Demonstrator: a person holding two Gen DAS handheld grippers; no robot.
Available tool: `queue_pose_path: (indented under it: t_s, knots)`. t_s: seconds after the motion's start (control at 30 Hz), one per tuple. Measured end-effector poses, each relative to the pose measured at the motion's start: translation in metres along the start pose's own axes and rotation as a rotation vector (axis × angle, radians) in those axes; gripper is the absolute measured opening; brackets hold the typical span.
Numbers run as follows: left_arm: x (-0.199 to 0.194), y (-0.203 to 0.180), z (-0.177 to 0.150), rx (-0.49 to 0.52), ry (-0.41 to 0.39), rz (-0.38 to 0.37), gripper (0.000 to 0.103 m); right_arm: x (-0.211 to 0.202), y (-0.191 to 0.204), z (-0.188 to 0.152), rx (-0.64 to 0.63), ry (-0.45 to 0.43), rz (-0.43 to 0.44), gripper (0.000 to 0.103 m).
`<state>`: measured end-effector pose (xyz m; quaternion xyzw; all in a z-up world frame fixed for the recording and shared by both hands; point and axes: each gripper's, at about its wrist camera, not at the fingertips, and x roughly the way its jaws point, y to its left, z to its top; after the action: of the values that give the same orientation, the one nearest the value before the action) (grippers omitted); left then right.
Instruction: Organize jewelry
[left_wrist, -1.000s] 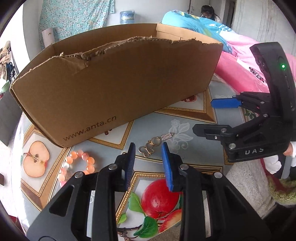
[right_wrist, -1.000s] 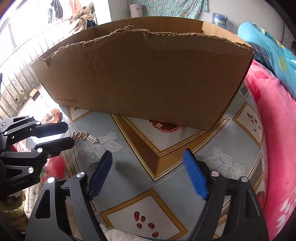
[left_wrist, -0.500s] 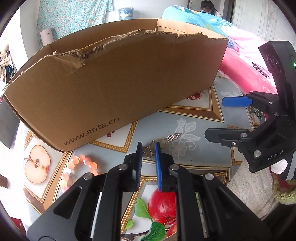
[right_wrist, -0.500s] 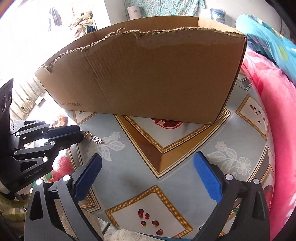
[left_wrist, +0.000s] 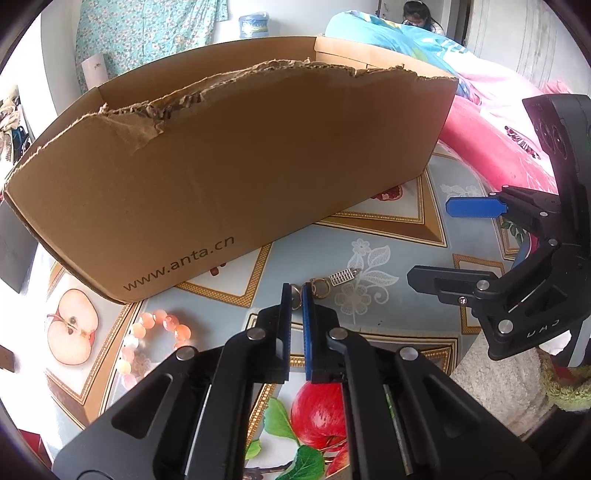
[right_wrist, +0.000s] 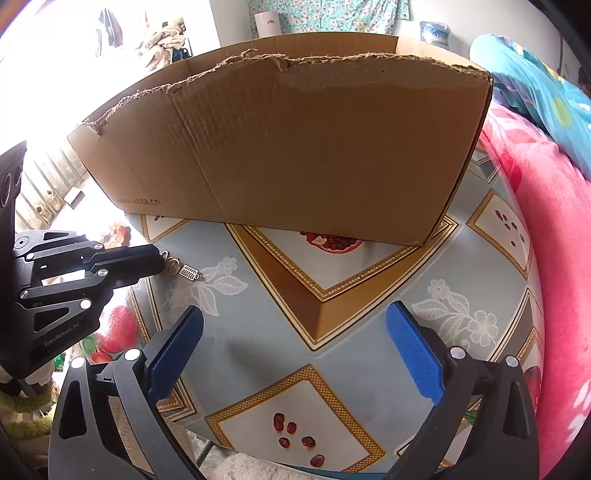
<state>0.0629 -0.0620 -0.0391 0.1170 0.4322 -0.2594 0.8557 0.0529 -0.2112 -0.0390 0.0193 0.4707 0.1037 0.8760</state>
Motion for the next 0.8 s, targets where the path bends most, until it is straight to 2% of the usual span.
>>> queue_pose_path:
  t_s: [0.2,0.23,0.4,0.6,0.67,0.73,0.8]
  knots:
    - [-0.006,0.003,-0.008,-0.016,-0.004,-0.006,0.004,0.003,0.007,-0.002,-0.017,0.003,-0.033,0.097]
    - [-0.008,0.005,-0.011,-0.022,-0.006,-0.006,0.000,0.003,0.010,-0.002,-0.017,0.004,-0.037,0.097]
    - [-0.013,0.013,-0.019,-0.073,-0.015,-0.023,0.000,0.003,0.015,-0.006,-0.015,0.004,-0.041,0.097]
    - [-0.020,0.014,-0.021,-0.089,-0.037,-0.046,0.000,0.002,0.010,-0.008,0.000,-0.003,-0.036,0.097]
    - [-0.018,0.014,-0.019,-0.096,-0.033,-0.054,0.004,0.002,0.009,-0.008,-0.002,-0.004,-0.042,0.097]
    - [-0.013,0.012,-0.016,-0.105,-0.018,-0.052,0.013,0.002,0.010,-0.009,-0.004,-0.006,-0.047,0.097]
    - [-0.012,0.009,-0.013,-0.105,-0.019,-0.055,0.016,0.003,0.012,-0.009,-0.005,-0.005,-0.051,0.097]
